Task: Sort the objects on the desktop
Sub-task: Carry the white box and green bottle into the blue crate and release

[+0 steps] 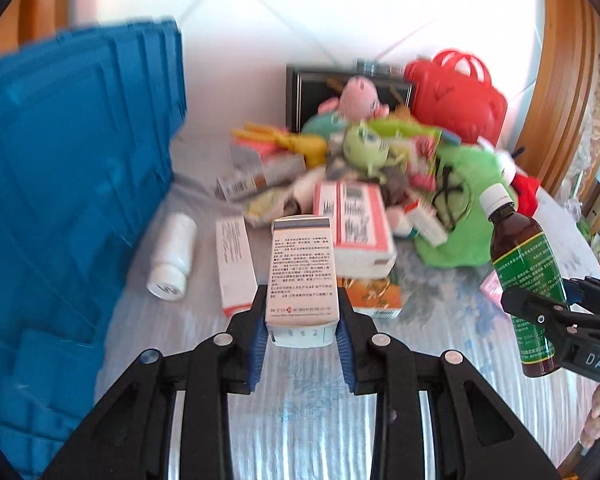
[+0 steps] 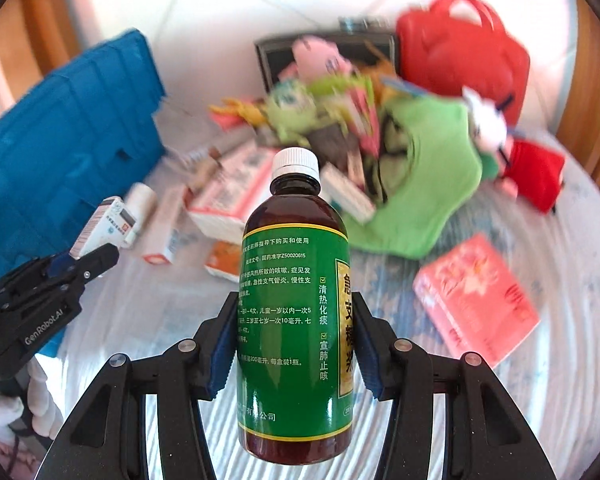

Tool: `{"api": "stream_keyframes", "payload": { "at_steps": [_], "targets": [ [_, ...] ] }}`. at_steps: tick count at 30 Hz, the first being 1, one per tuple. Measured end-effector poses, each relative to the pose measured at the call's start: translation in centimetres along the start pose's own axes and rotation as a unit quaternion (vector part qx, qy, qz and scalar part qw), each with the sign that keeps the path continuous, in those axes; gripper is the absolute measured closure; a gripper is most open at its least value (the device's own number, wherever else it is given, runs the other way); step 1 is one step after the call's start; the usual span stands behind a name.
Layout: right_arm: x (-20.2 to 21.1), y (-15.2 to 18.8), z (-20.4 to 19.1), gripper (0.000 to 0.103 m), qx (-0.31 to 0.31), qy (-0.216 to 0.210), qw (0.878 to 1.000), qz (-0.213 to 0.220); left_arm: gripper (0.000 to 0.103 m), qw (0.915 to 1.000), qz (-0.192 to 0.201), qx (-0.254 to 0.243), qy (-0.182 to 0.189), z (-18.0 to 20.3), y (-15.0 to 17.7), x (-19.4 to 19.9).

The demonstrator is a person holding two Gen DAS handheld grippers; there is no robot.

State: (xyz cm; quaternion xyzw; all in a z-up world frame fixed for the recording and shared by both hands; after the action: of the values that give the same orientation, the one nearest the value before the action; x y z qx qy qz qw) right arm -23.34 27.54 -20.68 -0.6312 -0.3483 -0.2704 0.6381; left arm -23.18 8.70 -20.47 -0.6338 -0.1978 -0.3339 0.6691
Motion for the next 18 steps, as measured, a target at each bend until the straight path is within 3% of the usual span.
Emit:
{"api": "stream_keyframes", "payload": {
  "at_steps": [10,18],
  "targets": [
    [8.2,-3.6,-4.3,0.052,0.043,-0.016,0.993,0.105,0.073,0.9956,0.081,-0.026,-0.039,0.8,-3.1,9.2],
    [15.9,-7.9,-11.5,0.052,0.068,-0.035,0.977,0.199,0.073,0.9807,0.180,-0.030,-0.069,-3.6,-6.4,19.3]
  ]
}}
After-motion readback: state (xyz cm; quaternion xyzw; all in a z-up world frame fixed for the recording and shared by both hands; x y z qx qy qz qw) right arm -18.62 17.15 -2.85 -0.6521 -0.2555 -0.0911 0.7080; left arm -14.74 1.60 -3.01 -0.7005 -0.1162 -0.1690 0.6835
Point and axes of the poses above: each gripper's, at about its wrist camera, not at the fingertips, and x roughly against the way its jaws point, z to its right, y to its underside, the point moved 6 cm from there along -x, roughly the way its jaws point, and after that the axes turned 7 degrees about y, right-handed, at the moved point
